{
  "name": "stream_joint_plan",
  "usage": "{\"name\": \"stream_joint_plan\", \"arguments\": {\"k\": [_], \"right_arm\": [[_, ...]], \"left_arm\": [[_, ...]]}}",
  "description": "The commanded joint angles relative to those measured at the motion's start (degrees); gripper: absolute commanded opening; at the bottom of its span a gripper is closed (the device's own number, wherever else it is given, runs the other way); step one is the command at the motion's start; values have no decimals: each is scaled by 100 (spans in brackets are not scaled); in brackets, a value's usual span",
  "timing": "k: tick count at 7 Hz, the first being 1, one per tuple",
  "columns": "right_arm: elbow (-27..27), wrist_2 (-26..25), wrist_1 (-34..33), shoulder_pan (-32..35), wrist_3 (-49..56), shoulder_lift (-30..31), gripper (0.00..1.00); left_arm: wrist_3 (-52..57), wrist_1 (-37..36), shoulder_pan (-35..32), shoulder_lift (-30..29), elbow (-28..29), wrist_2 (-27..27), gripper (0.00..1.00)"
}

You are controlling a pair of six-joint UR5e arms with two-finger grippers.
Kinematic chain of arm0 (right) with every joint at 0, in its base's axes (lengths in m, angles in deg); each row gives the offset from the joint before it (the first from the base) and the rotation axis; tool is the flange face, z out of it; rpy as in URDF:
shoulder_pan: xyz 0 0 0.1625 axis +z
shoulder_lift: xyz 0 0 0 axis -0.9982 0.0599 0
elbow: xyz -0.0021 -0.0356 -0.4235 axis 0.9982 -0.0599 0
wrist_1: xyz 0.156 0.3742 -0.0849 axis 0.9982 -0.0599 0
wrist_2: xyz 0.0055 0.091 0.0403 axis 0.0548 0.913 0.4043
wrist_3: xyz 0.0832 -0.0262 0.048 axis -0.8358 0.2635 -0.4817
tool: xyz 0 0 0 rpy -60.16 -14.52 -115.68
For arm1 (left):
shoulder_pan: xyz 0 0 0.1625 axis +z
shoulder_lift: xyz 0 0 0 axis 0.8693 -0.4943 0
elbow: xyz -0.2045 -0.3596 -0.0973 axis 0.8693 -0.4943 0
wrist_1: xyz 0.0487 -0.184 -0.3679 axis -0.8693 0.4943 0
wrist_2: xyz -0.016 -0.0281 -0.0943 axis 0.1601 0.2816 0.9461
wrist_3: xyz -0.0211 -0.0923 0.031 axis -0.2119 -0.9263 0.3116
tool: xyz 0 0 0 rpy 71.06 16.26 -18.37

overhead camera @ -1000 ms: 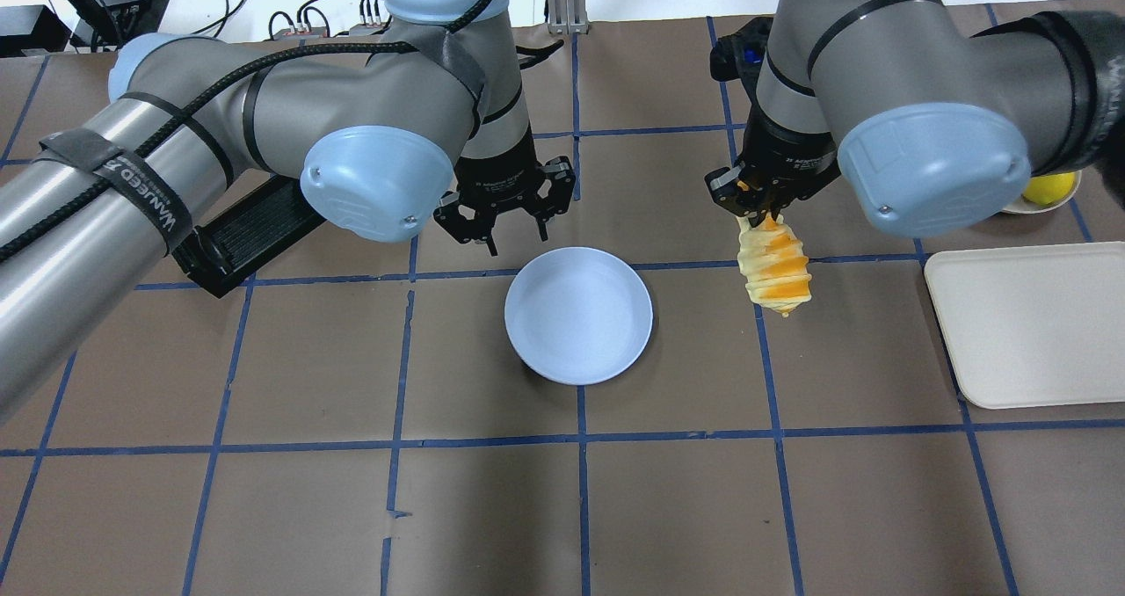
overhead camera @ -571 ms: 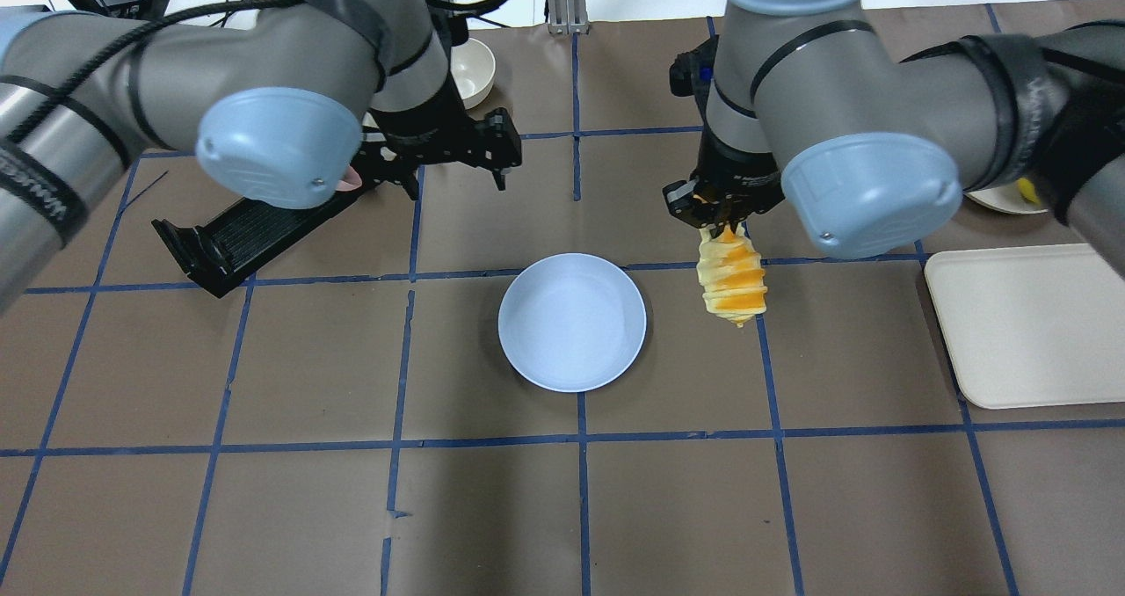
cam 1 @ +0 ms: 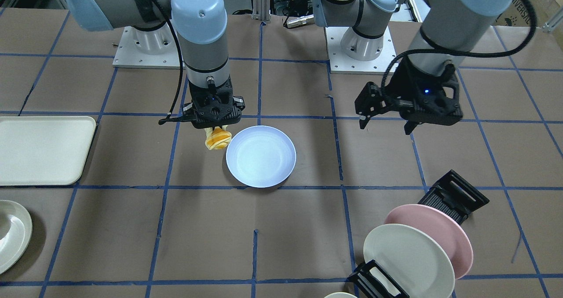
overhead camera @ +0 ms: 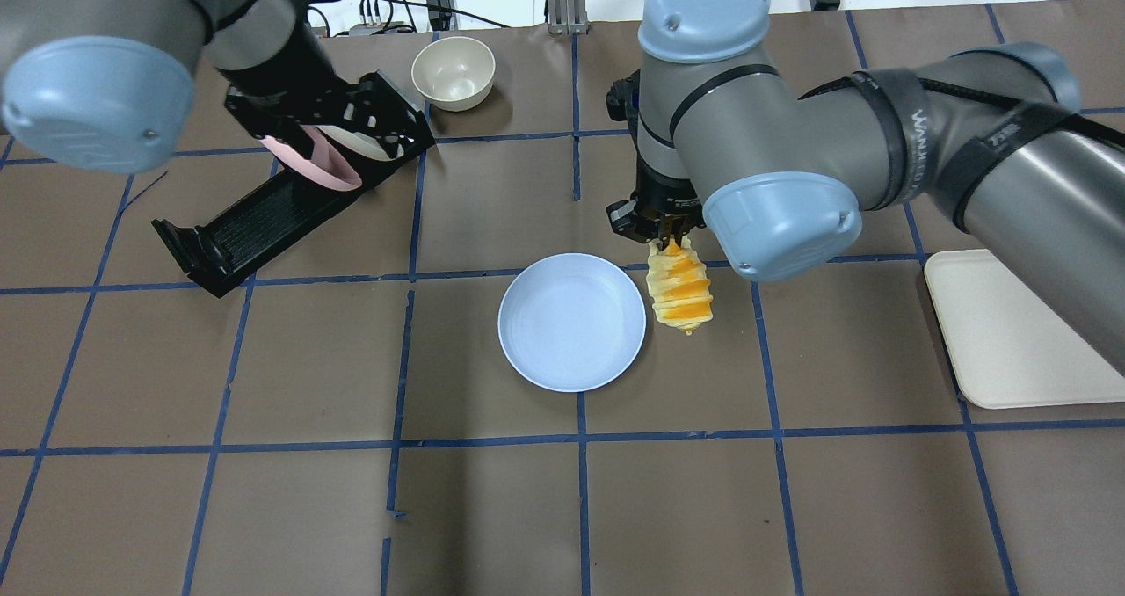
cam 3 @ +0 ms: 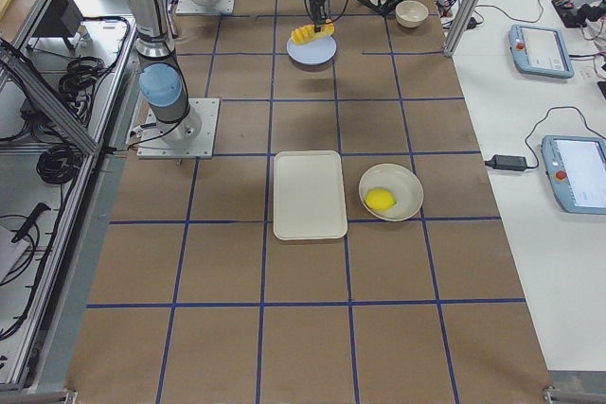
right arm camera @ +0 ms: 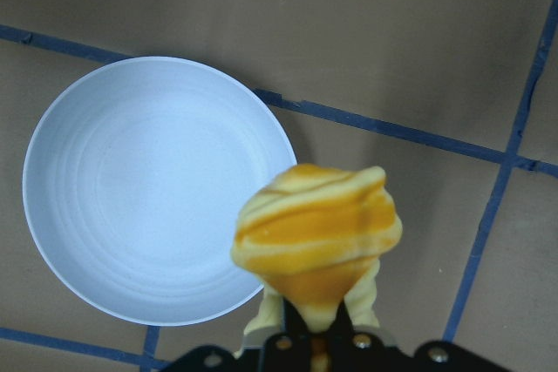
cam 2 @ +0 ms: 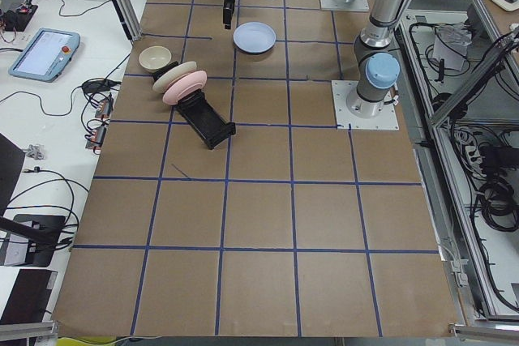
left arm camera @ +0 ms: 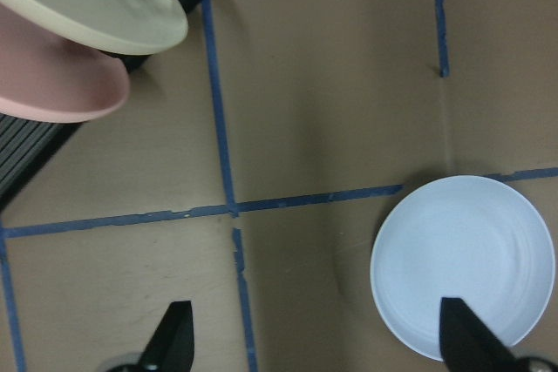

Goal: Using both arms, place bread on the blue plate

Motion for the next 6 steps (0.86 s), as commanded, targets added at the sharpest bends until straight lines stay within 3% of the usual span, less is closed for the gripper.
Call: {"name": "stream_joint_plan", "arguments": {"k": [1, 6], "right_arm": [[0, -2, -334, 389, -20, -464, 5], [18, -46, -924, 899, 85, -1178, 5]], "left_arm": [[552, 298, 254, 51, 61, -21, 100], [573, 475, 131, 437, -369, 92, 100]]}}
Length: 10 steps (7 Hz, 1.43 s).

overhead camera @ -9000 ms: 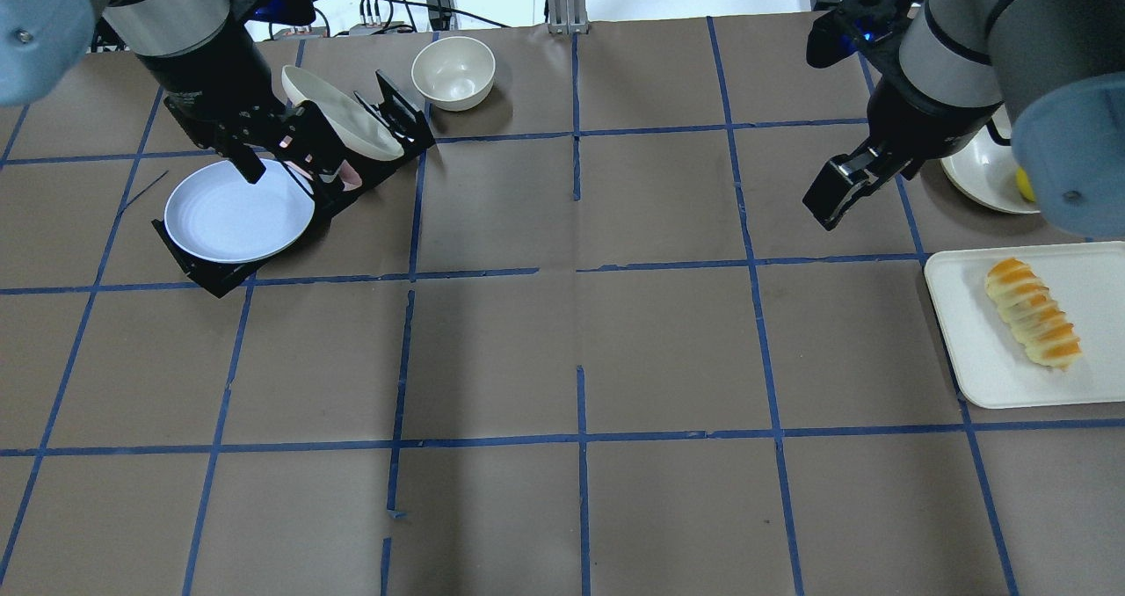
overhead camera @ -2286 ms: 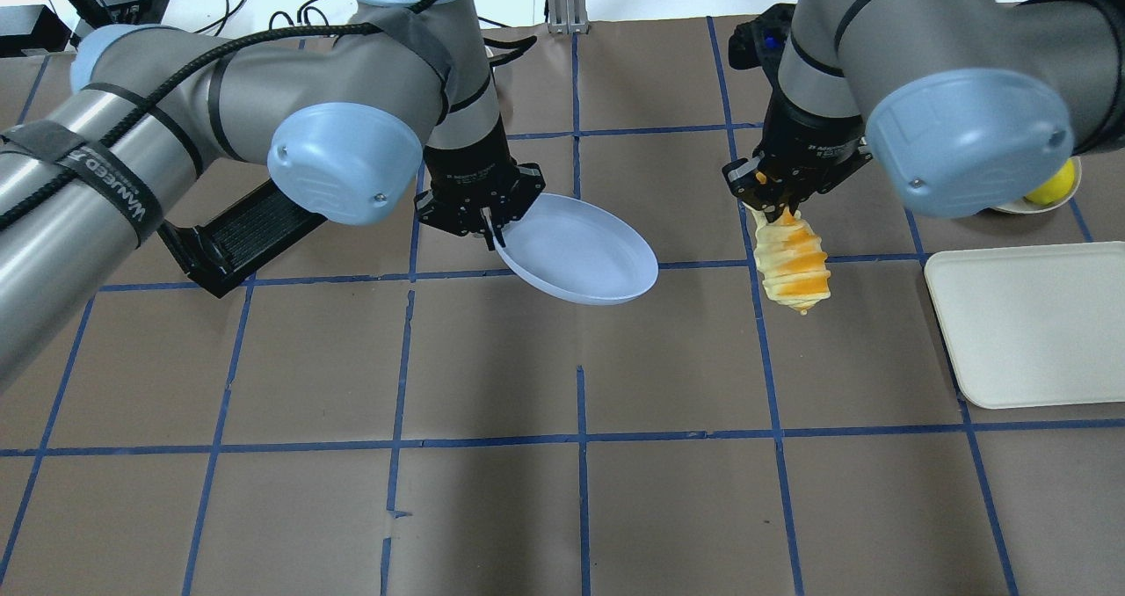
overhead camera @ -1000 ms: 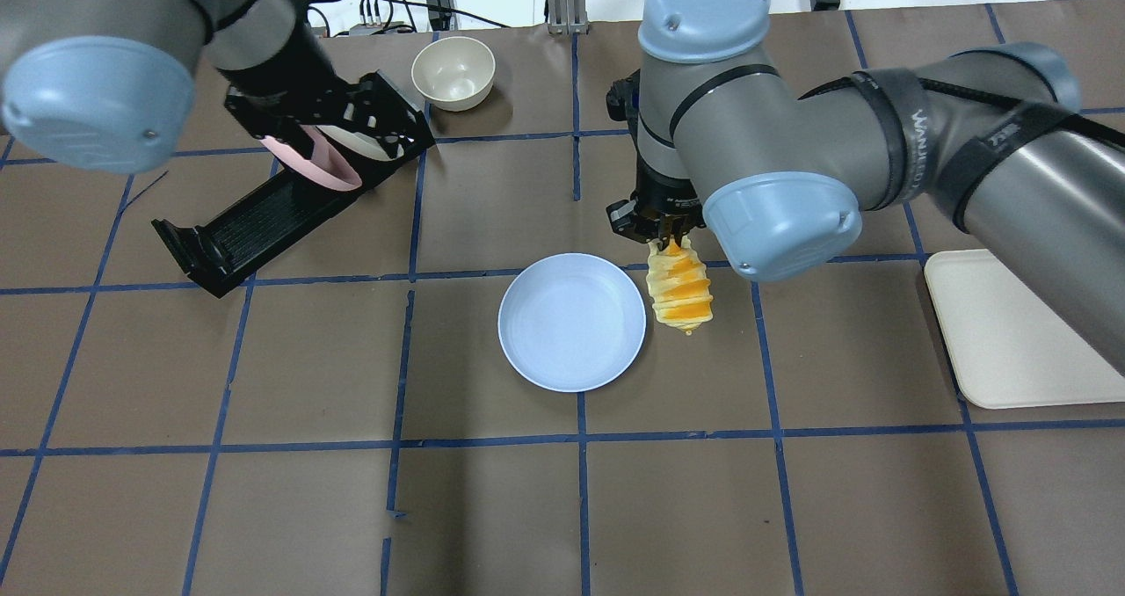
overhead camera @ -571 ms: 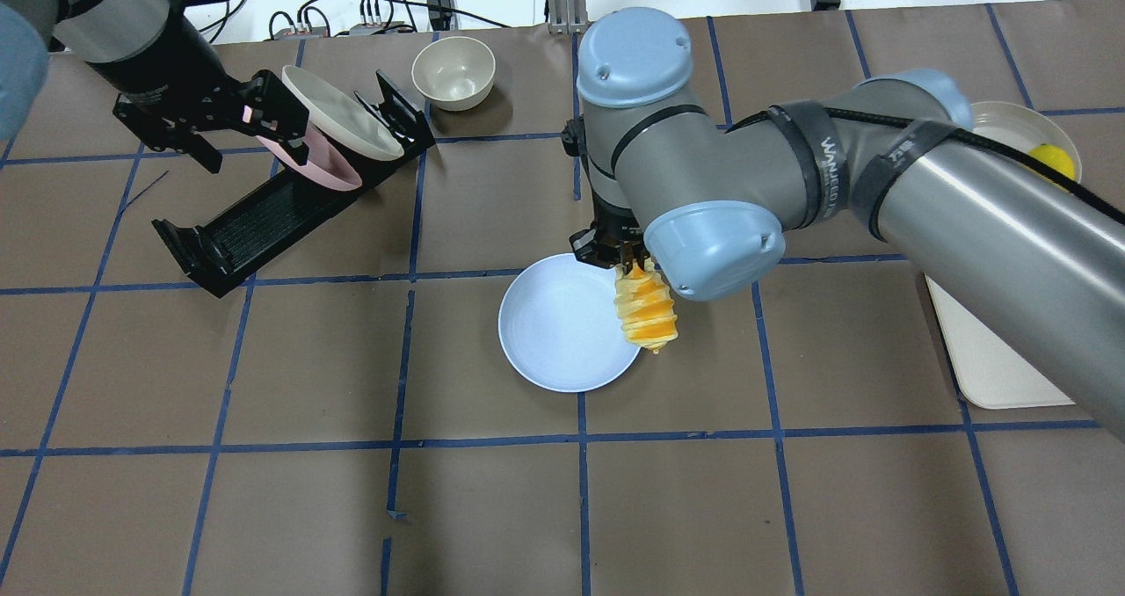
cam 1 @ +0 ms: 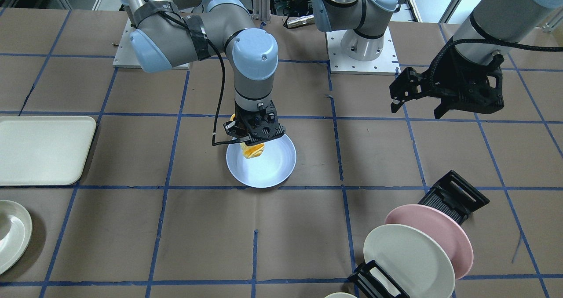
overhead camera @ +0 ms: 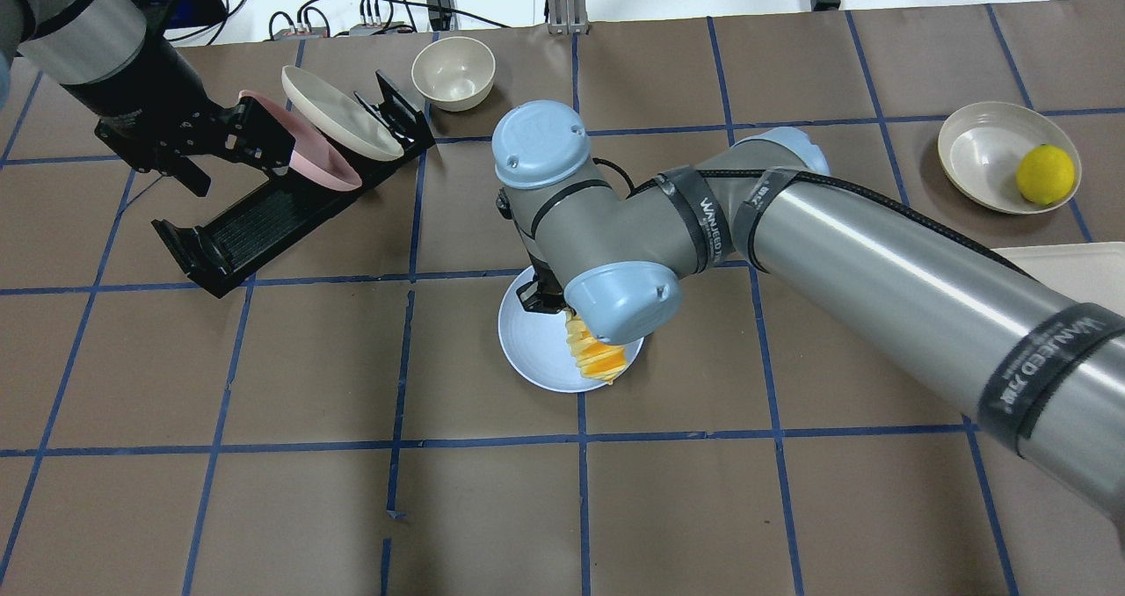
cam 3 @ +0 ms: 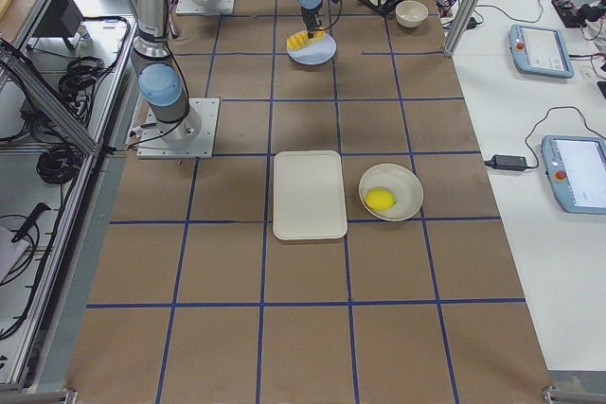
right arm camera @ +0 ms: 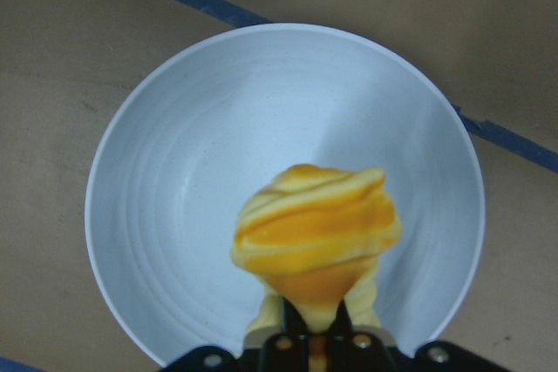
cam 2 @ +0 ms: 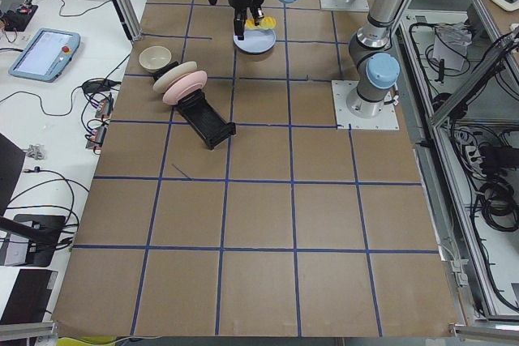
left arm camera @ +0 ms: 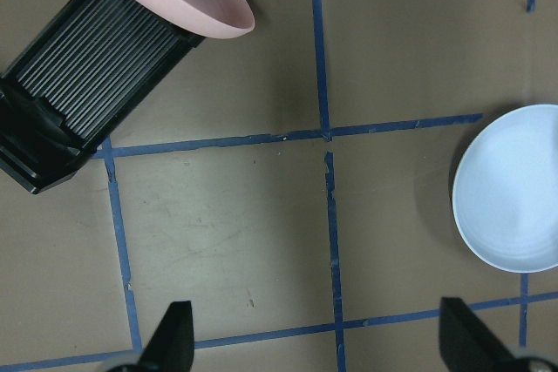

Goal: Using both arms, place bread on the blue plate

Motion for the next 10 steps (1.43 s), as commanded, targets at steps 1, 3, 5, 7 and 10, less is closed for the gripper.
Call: {"name": "stream_joint_plan", "arguments": {"k": [1, 3, 5, 7, 10], "right_arm": [[-2, -25, -140, 123, 124, -185, 5], [15, -17, -140, 122, 205, -185, 99], [-11, -16, -140, 123, 205, -176, 100], [-159, 1, -53, 53, 187, -28, 100], [-459, -78, 18, -403, 161, 736, 100]], "left_arm": [[-86, 8, -75, 115, -183, 462, 100], [-192, -18, -111, 159, -175, 992, 100], [-140, -18, -93, 72, -210, 775, 100], [-131, -97, -58, 98, -201, 633, 100], [-131, -97, -58, 55, -210, 633, 100]]}}
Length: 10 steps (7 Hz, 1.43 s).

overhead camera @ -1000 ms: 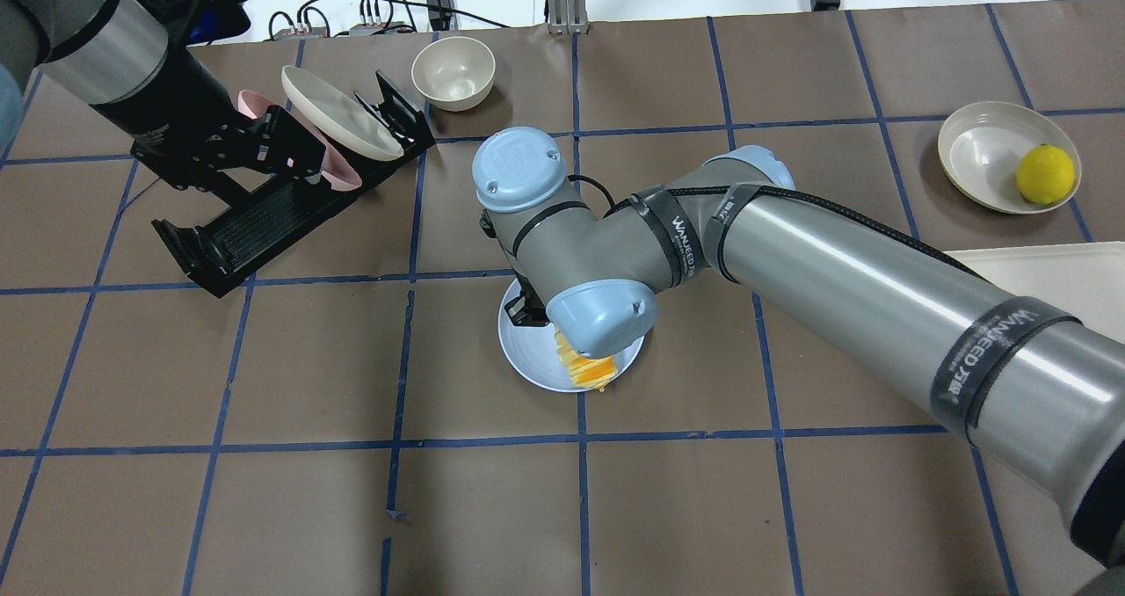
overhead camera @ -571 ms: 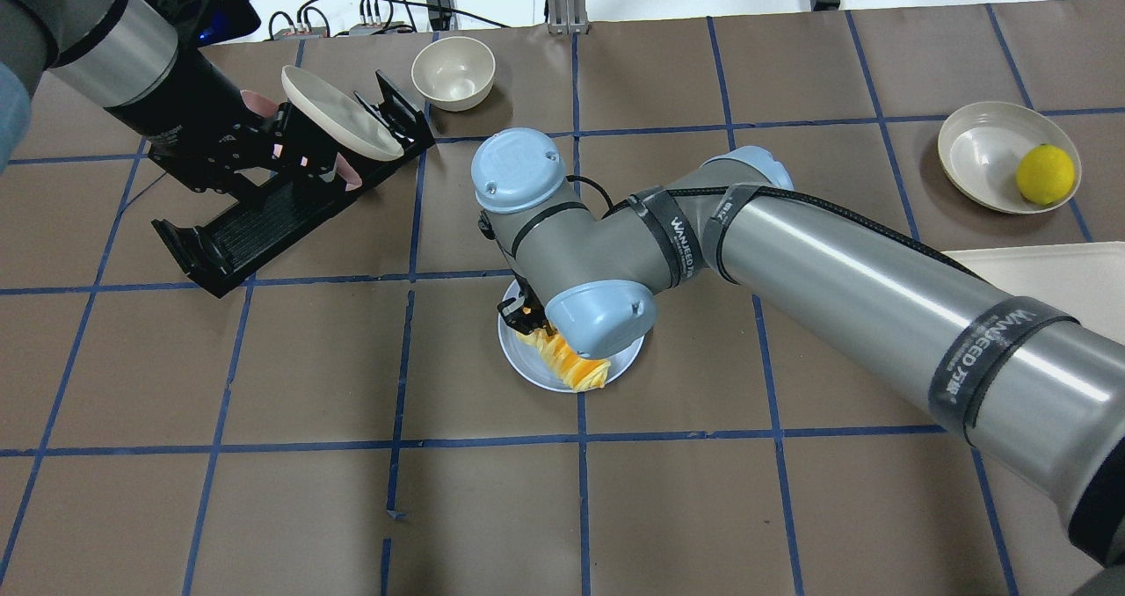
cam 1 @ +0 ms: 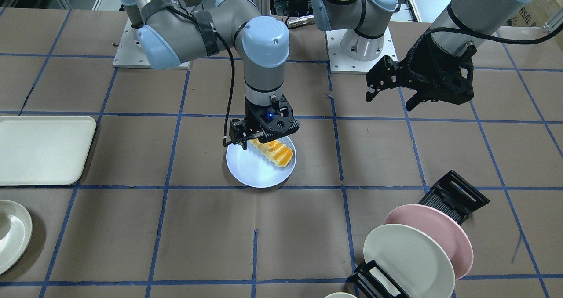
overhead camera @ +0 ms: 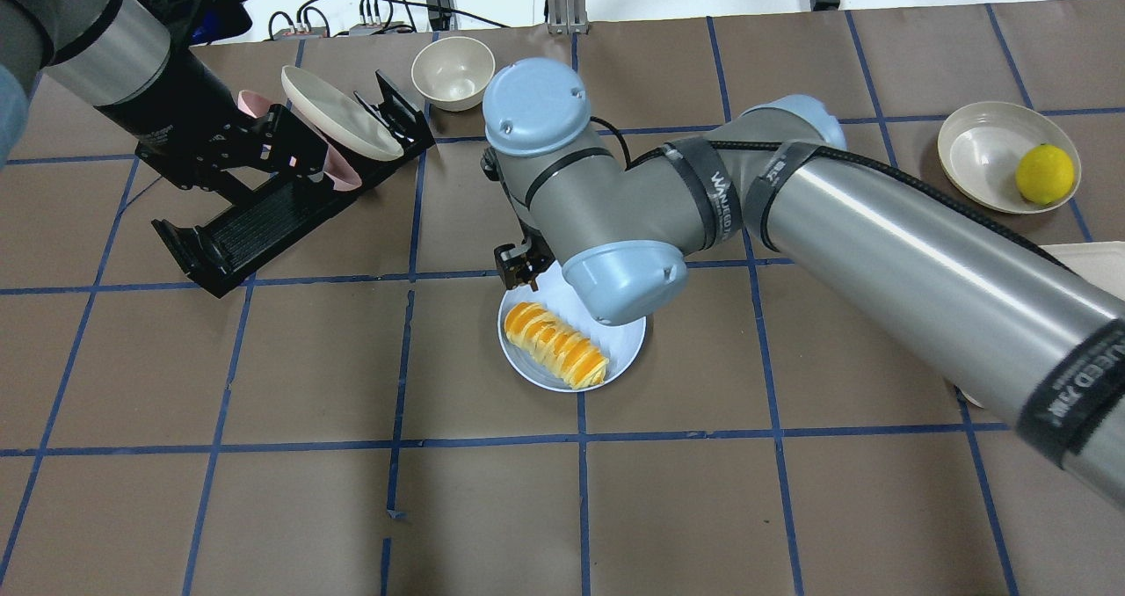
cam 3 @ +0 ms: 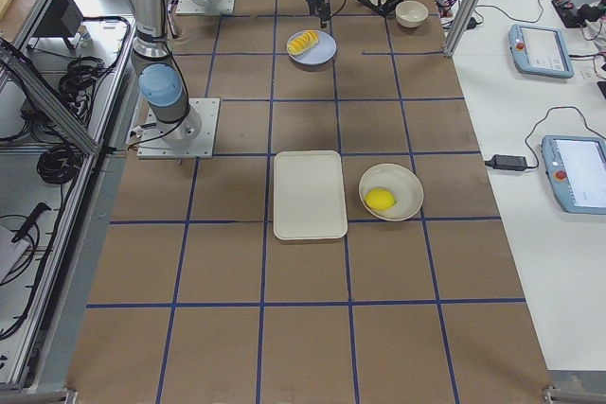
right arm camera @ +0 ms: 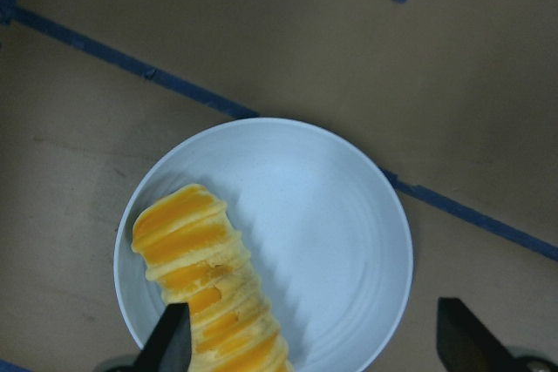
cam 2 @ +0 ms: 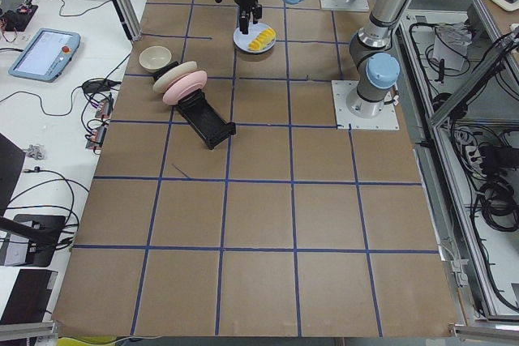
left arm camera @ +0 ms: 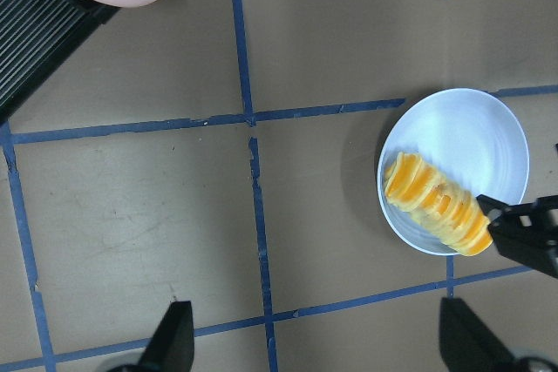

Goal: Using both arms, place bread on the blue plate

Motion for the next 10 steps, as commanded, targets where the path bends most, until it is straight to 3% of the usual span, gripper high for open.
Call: {"name": "stream_joint_plan", "arguments": {"k": [1, 3, 4, 5, 6, 7, 8, 10], "right_arm": [[-190, -43, -37, -493, 48, 427, 100], [-244, -35, 23, -1239, 529, 865, 100], [-157, 26, 511, -1582, 680, 1225, 100], [-156, 35, 943, -1916, 699, 1385, 100], [-269, 36, 1800, -2093, 734, 1535, 100], [-392, 44, 2635, -2208, 734, 1667, 100], [-428, 44, 3026, -2296, 751, 1798, 100], [-385, 36, 3083, -2577, 786, 1931, 100]], "left_arm": [[-4, -22, -8, -38, 8, 1, 100], [-4, -31, 1, -2, 8, -8, 100], [-12, -22, 1, -2, -1, -8, 100], [-47, -31, 1, -2, -1, -391, 100], [-317, -57, -25, -11, -1, -725, 100], [-685, -66, -121, -2, -18, -720, 100], [-915, -92, -357, 15, -36, -755, 100], [-1321, -119, -649, 76, -62, -764, 100]]}}
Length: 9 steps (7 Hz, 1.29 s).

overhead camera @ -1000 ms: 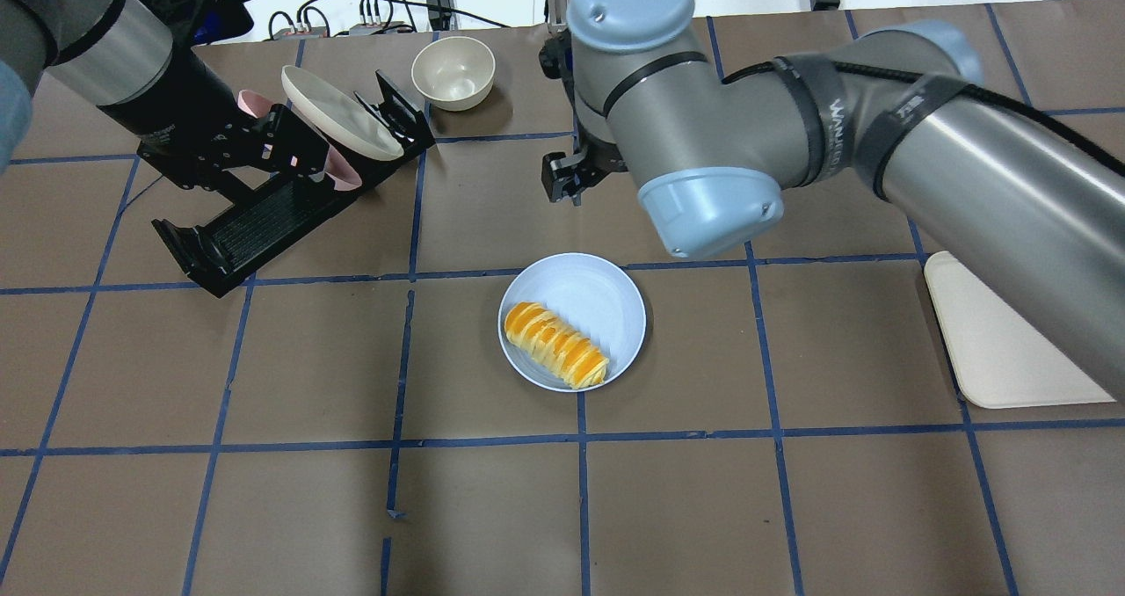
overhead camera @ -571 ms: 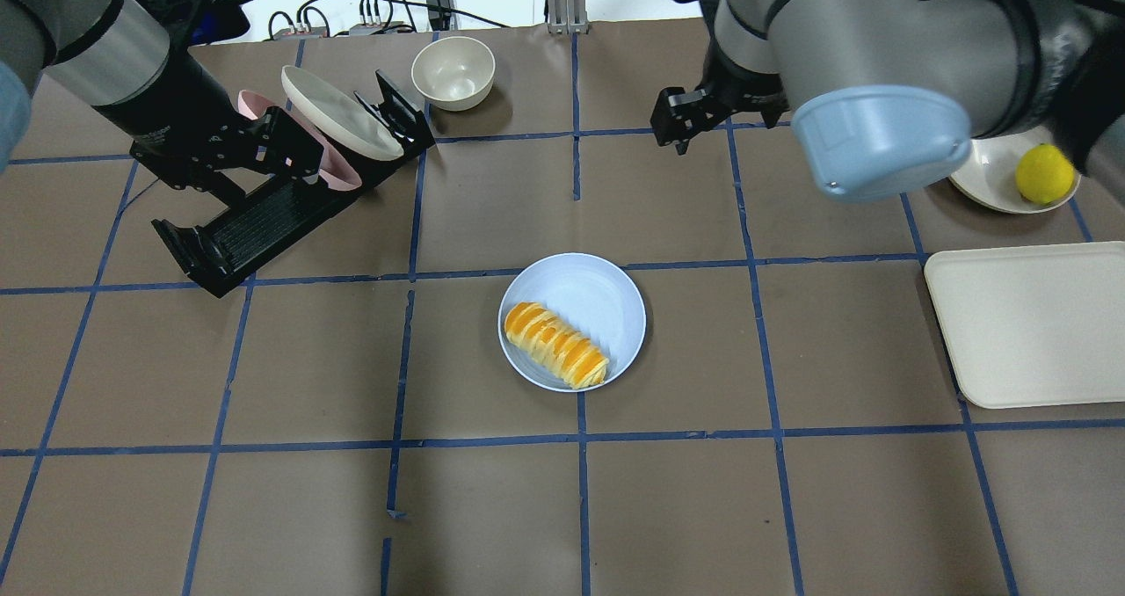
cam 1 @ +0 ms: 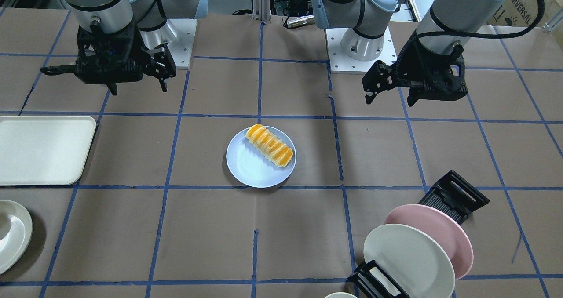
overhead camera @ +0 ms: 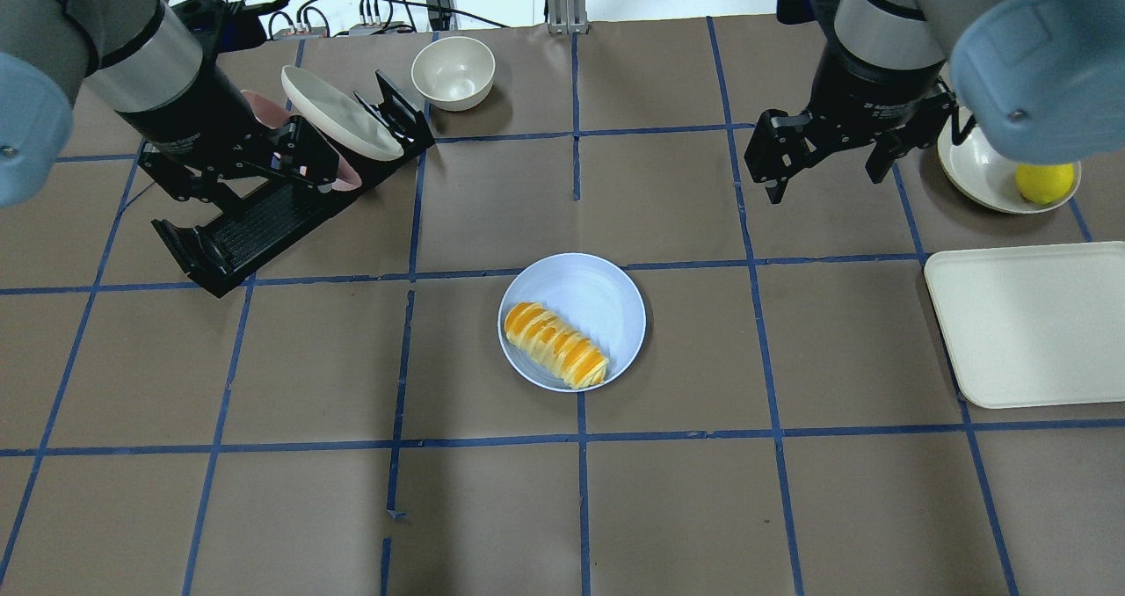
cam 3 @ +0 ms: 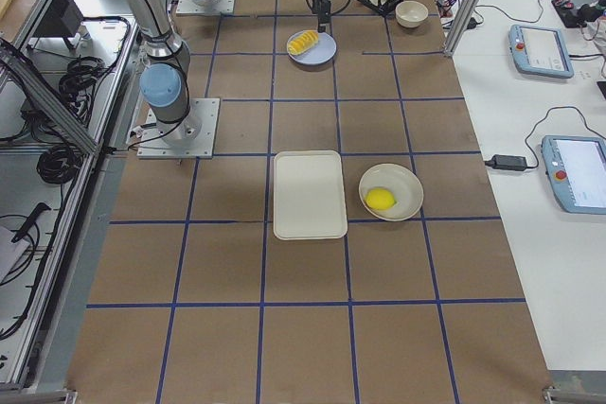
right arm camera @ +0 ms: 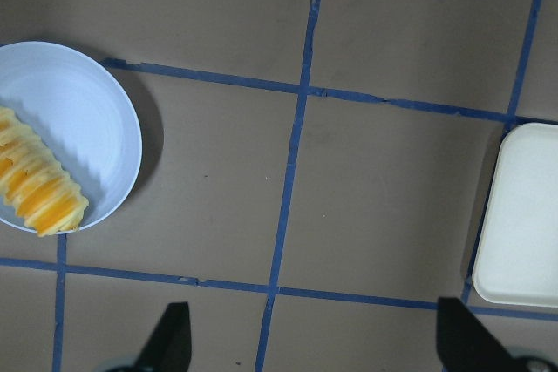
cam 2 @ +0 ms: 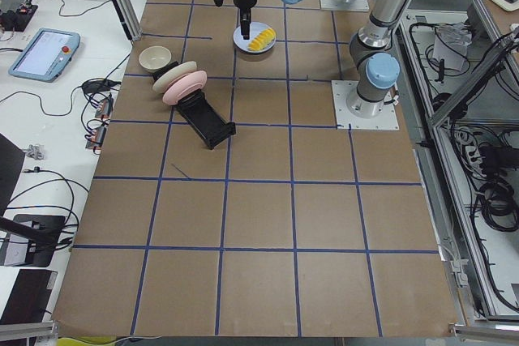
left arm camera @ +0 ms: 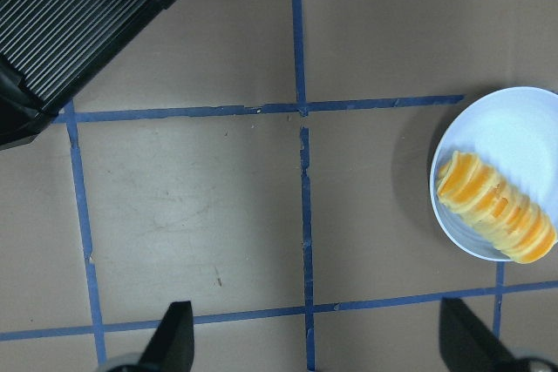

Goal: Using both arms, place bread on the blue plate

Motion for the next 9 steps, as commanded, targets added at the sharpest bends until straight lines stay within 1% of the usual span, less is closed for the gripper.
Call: {"name": "stream_joint_plan", "arguments": {"k": [1, 3, 6, 9], "right_arm": [[51, -11, 89, -341, 186, 133, 100], [43, 7, 281, -387, 108, 239, 100], [52, 7, 317, -395, 117, 266, 100], [52, -2, 308, -404, 117, 257, 100]], "left_arm": [[-185, -8, -137, 61, -35, -11, 100], [-176, -8, -146, 70, -36, -20, 100], [-246, 1, -146, 88, -36, -29, 100], [-176, -210, -111, 44, -36, -3, 100]]}}
